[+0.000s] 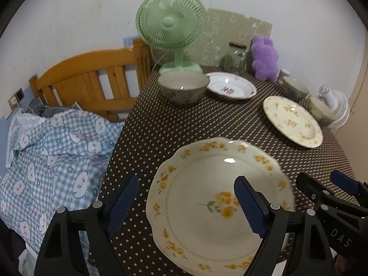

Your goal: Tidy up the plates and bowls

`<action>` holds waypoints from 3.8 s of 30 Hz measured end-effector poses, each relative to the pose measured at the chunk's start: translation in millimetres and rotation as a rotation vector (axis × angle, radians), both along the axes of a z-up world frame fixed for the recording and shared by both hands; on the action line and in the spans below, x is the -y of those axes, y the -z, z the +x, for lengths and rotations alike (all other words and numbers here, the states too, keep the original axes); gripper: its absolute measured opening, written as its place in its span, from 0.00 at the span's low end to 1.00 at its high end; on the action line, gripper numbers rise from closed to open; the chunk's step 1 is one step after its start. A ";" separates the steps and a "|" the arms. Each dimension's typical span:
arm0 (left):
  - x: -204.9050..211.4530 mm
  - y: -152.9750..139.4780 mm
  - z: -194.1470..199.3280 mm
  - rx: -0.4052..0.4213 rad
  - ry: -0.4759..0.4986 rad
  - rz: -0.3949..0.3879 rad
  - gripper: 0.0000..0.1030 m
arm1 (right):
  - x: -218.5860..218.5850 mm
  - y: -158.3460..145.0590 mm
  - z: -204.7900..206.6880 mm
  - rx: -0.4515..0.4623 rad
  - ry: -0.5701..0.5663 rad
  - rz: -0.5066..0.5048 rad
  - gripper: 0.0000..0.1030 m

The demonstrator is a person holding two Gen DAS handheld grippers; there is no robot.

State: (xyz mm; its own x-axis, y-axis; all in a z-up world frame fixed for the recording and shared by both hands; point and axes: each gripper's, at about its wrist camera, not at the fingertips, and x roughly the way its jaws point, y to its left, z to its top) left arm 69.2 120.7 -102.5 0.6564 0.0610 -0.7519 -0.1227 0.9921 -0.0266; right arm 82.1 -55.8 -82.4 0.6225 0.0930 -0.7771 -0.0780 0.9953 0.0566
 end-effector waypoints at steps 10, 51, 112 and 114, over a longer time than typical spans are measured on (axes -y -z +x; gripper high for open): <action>-20.5 46.2 17.3 -0.109 -0.028 -0.035 0.68 | -23.7 47.6 19.7 -0.096 -0.002 -0.022 0.70; 34.1 57.9 57.9 -0.172 -0.082 -0.056 0.58 | 25.1 71.3 83.7 -0.197 -0.062 -0.016 0.49; 182.9 -5.8 165.7 -0.111 -0.041 0.044 0.92 | 180.9 6.5 177.7 -0.145 0.050 0.044 0.73; 186.3 -0.3 175.2 -0.119 -0.054 0.051 0.92 | 184.2 12.1 185.6 -0.153 0.040 0.048 0.73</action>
State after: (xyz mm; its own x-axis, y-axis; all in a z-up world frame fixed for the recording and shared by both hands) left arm 244.4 -65.6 -102.2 0.5576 0.1345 -0.8191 -0.1757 0.9835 0.0418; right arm 267.7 -240.0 -94.5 0.5012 0.1097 -0.8583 -0.0255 0.9934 0.1121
